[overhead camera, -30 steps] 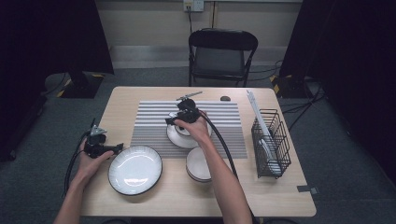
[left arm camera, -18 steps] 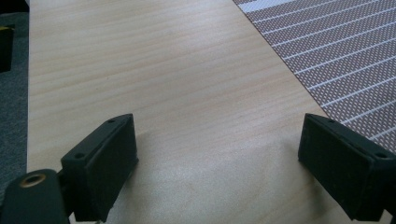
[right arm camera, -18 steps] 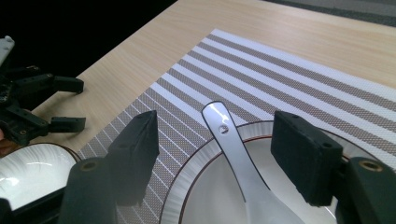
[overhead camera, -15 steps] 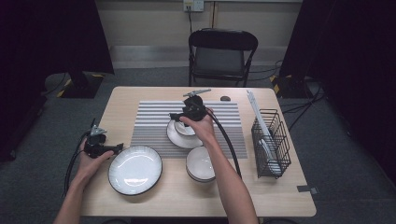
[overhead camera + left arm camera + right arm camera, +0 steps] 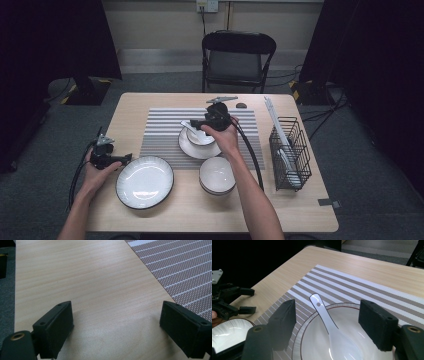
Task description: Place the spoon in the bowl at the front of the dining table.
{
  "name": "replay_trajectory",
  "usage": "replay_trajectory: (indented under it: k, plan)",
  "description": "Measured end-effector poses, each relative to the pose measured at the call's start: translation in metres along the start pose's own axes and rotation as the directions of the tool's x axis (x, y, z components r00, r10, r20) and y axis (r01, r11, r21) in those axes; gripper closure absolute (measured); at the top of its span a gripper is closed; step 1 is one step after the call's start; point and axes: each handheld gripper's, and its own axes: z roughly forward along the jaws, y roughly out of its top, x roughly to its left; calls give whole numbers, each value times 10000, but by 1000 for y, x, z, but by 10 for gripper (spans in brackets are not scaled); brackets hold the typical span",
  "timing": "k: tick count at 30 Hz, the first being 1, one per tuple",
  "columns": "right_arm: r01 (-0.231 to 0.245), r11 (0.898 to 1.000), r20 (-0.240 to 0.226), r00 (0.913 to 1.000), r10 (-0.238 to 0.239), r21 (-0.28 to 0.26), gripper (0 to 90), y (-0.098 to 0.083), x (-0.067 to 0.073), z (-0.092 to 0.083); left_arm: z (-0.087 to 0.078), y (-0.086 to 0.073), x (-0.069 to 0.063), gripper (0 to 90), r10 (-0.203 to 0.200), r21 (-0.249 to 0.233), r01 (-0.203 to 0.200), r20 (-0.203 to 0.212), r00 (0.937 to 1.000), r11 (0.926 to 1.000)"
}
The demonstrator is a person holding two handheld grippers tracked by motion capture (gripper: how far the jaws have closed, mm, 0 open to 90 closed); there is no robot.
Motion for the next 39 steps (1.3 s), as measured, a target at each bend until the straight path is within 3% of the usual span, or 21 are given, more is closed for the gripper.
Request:
replay_trajectory:
  k: [30, 39]
  plan:
    - [124, 9980, 996, 9950, -62, -617, 307, -21, -11, -64, 0, 0, 0, 111, -5, 4, 5, -6, 10000, 10000]
    - [53, 9966, 1069, 9943, 36, -828, 313, -26, -14, -78, 0, 0, 0, 111, -3, 13, 3, -8, 10000, 10000]
